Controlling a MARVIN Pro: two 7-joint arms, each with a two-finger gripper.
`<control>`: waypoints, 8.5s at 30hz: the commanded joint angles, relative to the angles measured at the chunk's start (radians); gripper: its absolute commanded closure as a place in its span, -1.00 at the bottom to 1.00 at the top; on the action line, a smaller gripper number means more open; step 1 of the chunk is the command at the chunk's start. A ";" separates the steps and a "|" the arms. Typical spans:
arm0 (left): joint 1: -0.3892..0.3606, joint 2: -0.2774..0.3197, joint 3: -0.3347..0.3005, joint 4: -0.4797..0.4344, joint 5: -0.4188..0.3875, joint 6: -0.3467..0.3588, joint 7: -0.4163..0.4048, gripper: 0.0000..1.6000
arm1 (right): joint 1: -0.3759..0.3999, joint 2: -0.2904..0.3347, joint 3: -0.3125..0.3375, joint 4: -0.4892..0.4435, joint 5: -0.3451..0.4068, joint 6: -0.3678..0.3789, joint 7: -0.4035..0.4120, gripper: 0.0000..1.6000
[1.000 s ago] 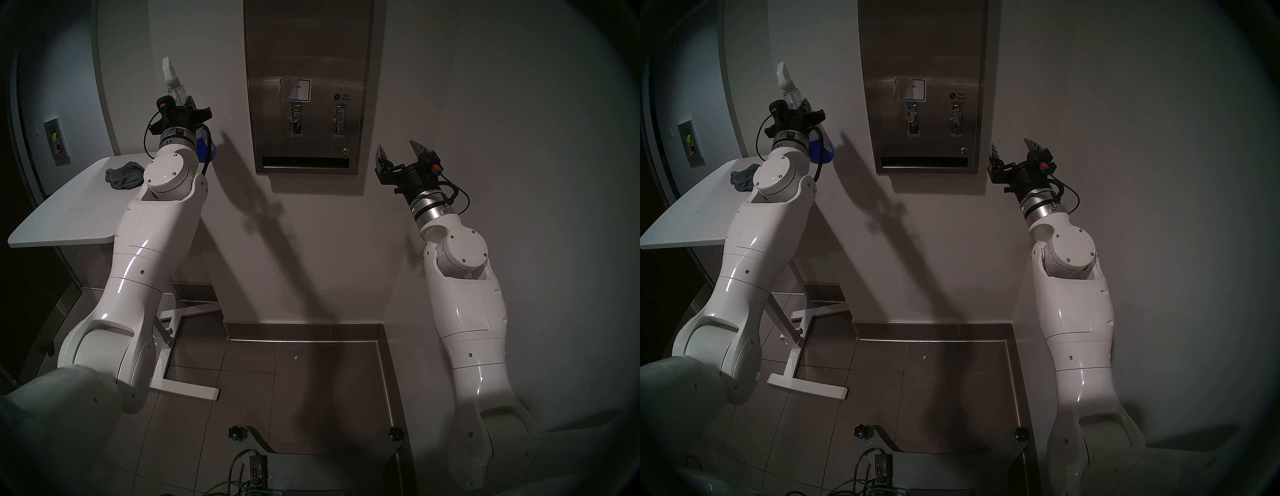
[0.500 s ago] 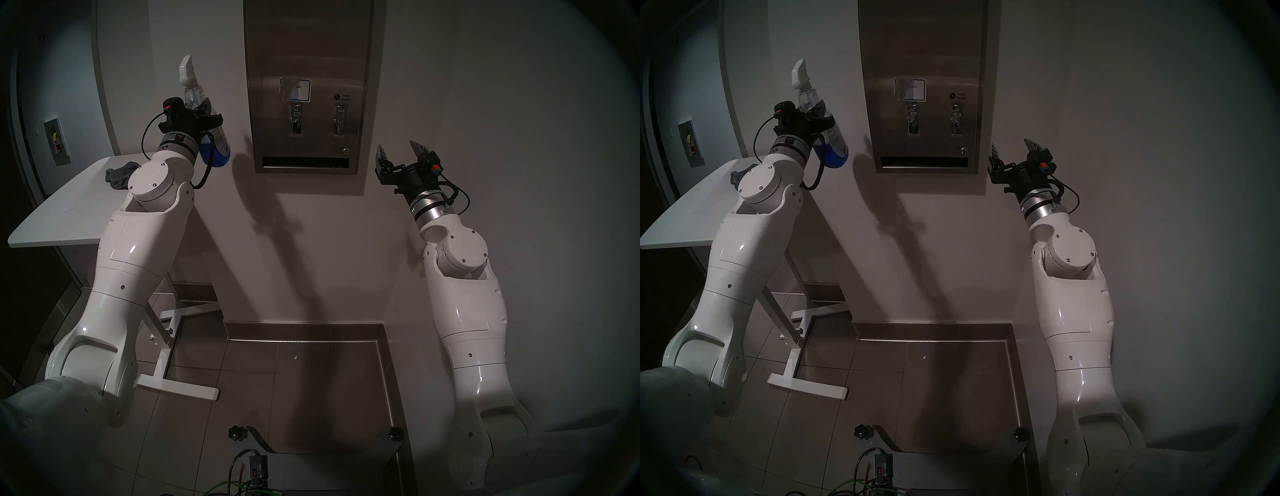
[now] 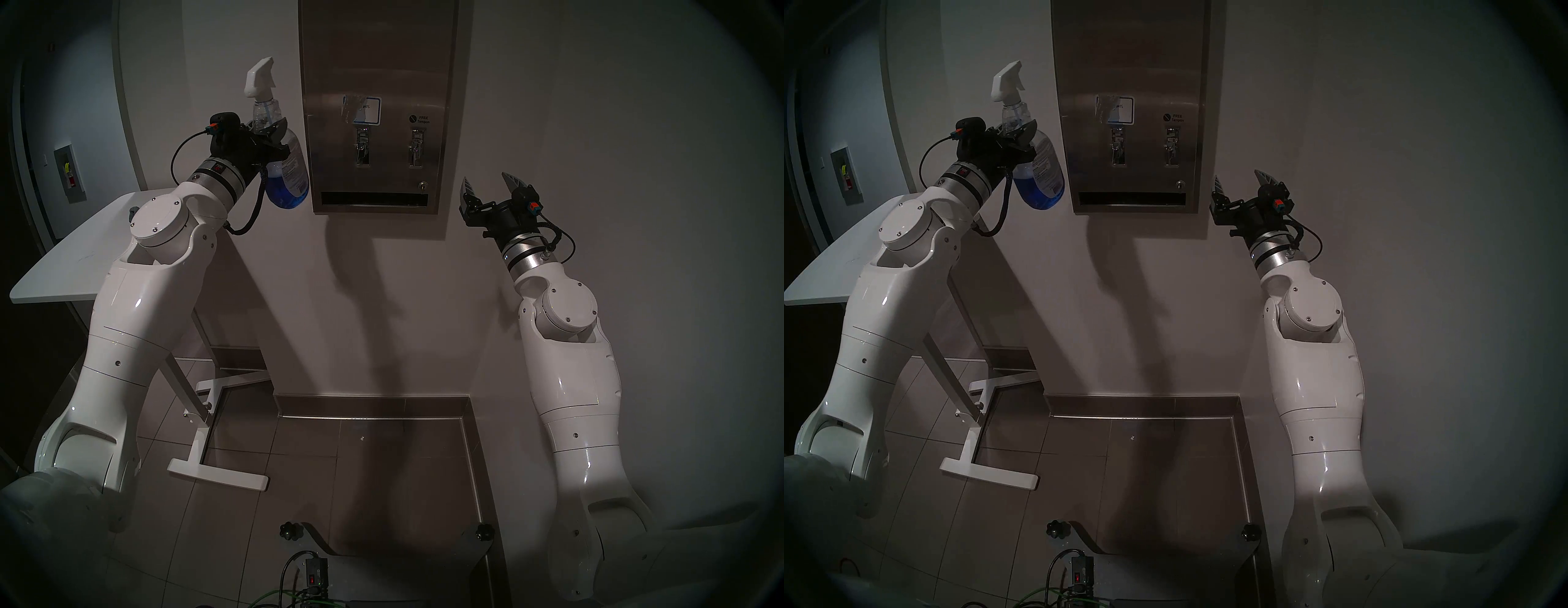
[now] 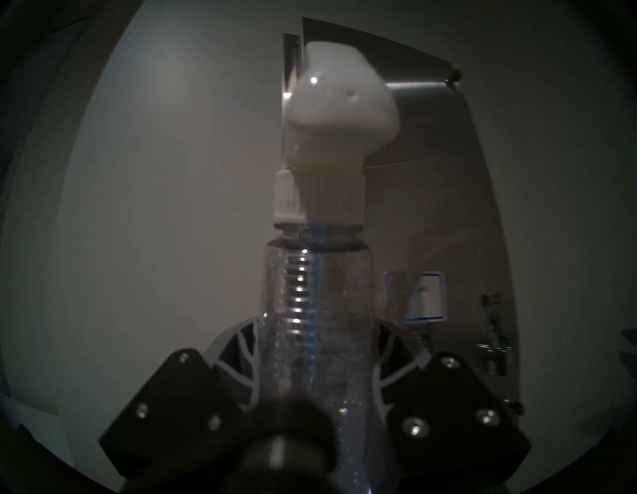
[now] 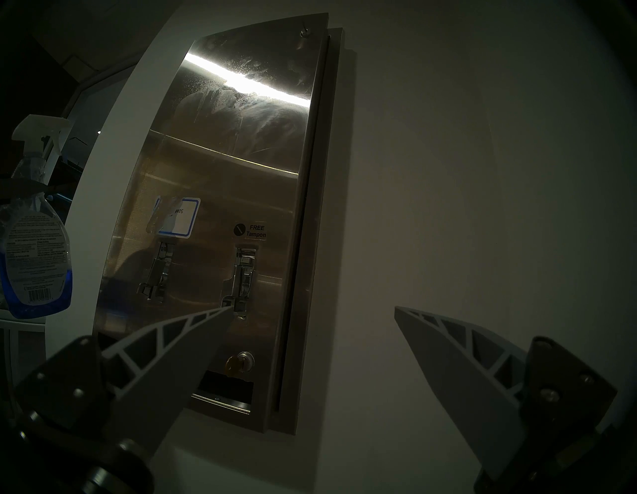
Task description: Pick up the cleaner bottle and spray the cleaner onto the surface
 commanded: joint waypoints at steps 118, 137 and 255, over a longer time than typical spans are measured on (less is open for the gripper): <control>-0.399 -0.289 0.050 0.230 0.180 0.250 0.000 1.00 | 0.034 -0.020 0.013 -0.037 -0.015 -0.008 0.011 -1.00; -0.370 -0.284 0.051 0.198 0.172 0.275 -0.019 1.00 | 0.034 -0.023 0.015 -0.038 -0.018 -0.007 0.013 -1.00; -0.236 -0.202 -0.016 -0.093 0.100 0.507 0.120 1.00 | 0.365 -0.059 -0.137 0.006 0.026 0.186 0.288 -1.00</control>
